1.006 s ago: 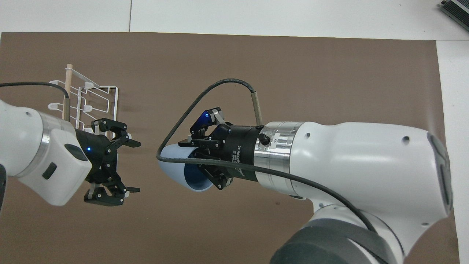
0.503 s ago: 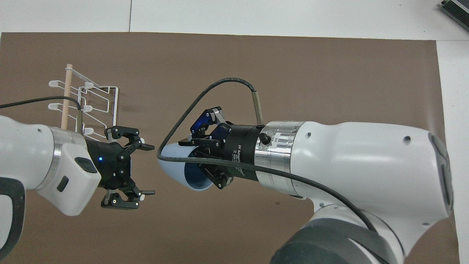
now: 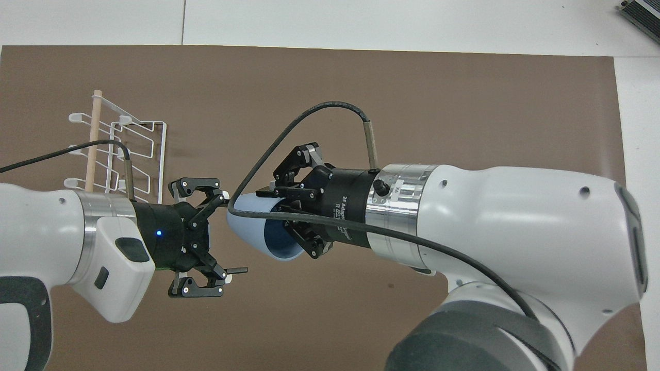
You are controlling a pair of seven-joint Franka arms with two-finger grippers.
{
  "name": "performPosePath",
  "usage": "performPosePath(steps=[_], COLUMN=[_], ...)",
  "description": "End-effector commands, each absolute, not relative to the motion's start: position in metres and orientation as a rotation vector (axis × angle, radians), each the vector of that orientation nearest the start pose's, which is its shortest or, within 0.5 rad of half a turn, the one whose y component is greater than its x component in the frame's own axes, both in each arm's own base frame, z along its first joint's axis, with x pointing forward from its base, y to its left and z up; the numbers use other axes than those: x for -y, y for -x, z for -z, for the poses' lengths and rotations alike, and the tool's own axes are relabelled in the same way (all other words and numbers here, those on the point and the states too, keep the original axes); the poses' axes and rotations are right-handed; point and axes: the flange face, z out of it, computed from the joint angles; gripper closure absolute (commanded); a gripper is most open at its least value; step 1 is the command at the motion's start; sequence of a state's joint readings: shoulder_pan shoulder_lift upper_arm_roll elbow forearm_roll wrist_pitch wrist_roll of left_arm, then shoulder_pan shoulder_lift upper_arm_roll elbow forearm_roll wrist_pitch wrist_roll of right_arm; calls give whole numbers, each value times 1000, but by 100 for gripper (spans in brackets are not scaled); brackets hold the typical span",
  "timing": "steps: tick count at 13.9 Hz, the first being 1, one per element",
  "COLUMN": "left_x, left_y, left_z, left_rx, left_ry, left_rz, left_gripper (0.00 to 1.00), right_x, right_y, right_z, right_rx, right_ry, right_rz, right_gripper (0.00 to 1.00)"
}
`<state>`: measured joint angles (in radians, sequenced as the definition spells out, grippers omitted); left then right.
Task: Hang cup on cup holder
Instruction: 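Grasp the cup rim with the left gripper from the right gripper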
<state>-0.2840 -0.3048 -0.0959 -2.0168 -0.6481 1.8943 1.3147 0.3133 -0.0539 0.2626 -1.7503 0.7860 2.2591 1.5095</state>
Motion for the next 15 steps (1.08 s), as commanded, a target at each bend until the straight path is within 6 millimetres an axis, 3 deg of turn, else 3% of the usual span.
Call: performPosePath(steps=[1,2,8,15], left_x=[229,230,235,267], left_y=[-437,-438,-458,-441], left_z=[-618,-620,-640,-642], left_rx=[-2440,-2396,-2318,-2384], left_ry=[2515,2575,2557,2512], left_rz=[834,822,934,898], left_gripper=[0,0,0,0], right_x=[-339,-340,-339,-339], right_y=[-489,-489,-489,-489], right_z=[-658,-658,-658,-658], right_rx=[-1364,-1363,-1364,-1364], right_ry=[1791,1794,1791,1794], right_rz=[-448,-450,-448,-448], right_gripper=[100,100,100,100])
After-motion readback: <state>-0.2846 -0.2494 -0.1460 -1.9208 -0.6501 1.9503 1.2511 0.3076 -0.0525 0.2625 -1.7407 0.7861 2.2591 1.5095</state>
